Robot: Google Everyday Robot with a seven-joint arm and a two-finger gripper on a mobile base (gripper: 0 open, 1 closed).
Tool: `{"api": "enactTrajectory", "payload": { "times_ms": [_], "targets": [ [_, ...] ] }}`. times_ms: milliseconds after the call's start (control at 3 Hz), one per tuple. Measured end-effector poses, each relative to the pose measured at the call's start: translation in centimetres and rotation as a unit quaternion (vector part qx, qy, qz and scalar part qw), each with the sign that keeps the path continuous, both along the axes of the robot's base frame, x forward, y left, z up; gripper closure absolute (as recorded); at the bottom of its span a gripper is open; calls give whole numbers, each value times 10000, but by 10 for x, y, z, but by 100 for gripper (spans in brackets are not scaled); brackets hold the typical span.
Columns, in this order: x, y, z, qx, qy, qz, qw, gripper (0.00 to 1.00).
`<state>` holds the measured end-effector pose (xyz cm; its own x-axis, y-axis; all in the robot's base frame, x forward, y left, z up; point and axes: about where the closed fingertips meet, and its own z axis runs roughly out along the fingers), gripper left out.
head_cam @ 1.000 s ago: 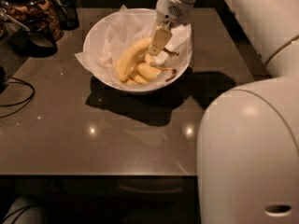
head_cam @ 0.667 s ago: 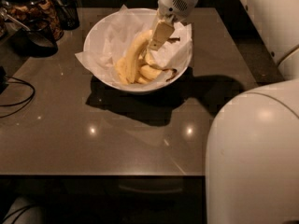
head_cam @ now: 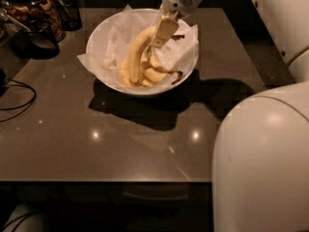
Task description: Pick banana from white bowl
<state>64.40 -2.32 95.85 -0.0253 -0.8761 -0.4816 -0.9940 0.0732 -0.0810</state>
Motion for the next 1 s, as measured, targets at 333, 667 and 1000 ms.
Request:
{"api": "enactTrajectory", "payload": {
  "times_ms": [333,667,1000],
  "targets": [
    [-11,-1,16,165,-8,-50,9999,100],
    [-26,-6,29,386,-54,-112,9992,100],
    [-30,-4,35,425,-30,-154,9990,100]
  ]
}}
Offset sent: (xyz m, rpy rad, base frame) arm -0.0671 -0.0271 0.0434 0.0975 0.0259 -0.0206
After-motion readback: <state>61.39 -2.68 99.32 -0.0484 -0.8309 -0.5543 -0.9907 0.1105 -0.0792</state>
